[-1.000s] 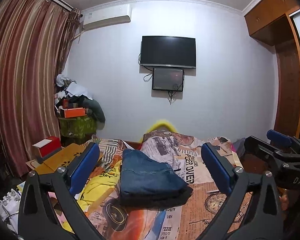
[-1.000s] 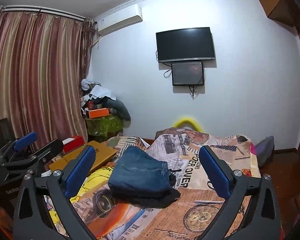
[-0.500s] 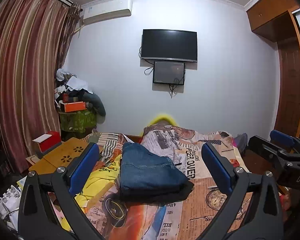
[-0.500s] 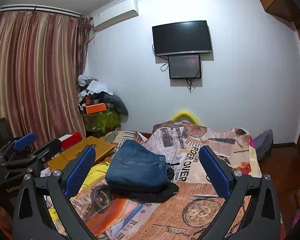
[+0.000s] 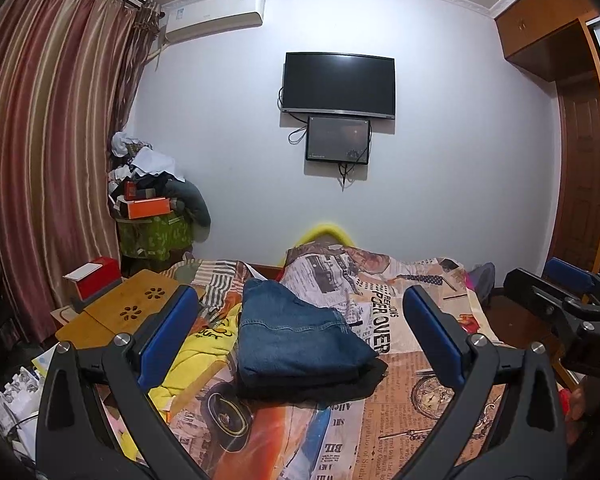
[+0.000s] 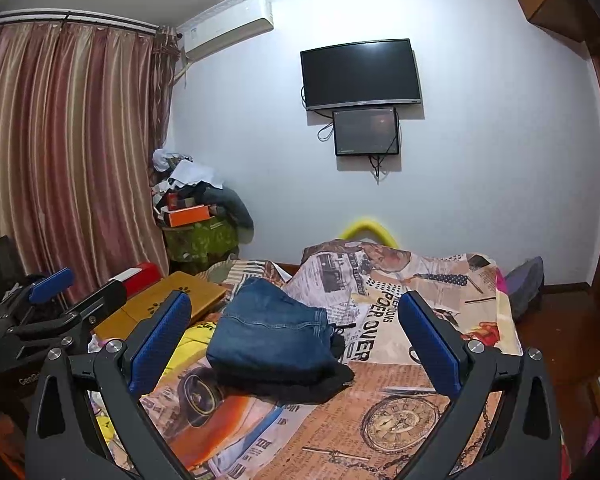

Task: Fold large clothes

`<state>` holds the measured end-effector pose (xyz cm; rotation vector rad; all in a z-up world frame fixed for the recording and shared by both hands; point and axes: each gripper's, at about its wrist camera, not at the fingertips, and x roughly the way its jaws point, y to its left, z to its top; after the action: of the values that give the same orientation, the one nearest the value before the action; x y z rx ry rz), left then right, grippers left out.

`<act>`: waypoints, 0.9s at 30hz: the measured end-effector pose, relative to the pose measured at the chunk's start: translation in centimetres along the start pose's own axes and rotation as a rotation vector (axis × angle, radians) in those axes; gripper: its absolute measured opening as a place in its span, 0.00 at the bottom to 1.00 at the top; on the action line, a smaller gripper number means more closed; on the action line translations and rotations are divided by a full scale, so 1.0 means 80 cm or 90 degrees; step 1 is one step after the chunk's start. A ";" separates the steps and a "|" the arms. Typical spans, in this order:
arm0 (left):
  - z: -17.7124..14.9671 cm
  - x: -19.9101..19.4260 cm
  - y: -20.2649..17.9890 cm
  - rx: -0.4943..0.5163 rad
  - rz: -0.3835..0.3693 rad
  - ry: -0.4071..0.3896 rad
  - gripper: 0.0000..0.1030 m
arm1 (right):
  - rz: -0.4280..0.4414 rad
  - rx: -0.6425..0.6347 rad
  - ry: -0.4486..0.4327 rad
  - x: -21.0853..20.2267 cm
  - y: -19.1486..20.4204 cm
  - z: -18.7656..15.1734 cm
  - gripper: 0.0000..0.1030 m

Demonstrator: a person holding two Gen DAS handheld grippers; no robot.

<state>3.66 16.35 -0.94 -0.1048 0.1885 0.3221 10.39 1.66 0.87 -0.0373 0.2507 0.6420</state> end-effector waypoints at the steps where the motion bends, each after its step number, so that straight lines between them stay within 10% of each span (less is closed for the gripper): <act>1: 0.000 0.001 0.001 0.000 0.001 0.000 0.99 | -0.001 0.000 0.000 0.000 0.000 0.000 1.00; 27: -0.001 0.007 0.003 -0.006 -0.014 0.013 0.99 | 0.000 0.000 0.006 0.002 -0.002 -0.002 1.00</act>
<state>4.09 16.73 -1.15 -0.1190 0.2057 0.2995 10.59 1.62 0.64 -0.0410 0.2600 0.6413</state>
